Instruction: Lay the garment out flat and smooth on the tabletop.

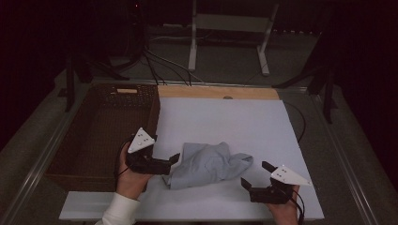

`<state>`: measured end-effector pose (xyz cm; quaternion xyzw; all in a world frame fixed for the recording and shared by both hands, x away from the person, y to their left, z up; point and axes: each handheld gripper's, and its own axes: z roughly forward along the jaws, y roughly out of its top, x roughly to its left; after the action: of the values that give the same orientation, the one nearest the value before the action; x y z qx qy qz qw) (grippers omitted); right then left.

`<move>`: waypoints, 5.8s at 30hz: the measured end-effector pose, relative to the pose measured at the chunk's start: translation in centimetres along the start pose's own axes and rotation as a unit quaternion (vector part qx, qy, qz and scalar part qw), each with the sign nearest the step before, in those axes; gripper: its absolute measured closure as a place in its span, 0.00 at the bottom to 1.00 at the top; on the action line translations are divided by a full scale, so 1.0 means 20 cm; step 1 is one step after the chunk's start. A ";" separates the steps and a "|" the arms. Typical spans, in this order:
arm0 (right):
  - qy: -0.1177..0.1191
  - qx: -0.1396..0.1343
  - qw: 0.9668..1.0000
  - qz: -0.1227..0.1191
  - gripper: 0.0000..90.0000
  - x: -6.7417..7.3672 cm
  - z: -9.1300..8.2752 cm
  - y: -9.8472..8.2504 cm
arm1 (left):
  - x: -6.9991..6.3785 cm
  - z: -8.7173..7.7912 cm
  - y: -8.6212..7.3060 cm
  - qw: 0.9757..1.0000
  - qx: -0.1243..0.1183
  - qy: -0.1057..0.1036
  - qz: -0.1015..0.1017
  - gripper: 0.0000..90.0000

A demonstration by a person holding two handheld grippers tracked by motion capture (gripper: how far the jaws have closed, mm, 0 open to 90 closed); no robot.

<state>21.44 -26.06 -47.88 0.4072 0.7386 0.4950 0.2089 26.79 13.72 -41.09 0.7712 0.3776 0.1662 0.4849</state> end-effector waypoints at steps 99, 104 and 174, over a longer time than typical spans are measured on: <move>-0.119 0.127 0.980 -0.093 1.00 -0.05 0.15 0.20 | 0.00 -0.01 0.00 1.000 -0.008 0.001 -0.004 0.00; -0.163 0.142 0.973 -0.077 1.00 -0.12 0.11 0.19 | 0.01 -0.02 0.00 1.000 -0.009 0.001 -0.005 0.00; -0.149 0.158 0.967 -0.135 0.97 0.04 0.13 0.20 | 0.01 -0.01 -0.01 1.000 -0.007 -0.005 -0.007 0.00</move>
<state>24.42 -23.16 -45.30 0.4008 0.8160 0.2730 0.3146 26.64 14.01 -41.10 0.7659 0.3798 0.1614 0.4931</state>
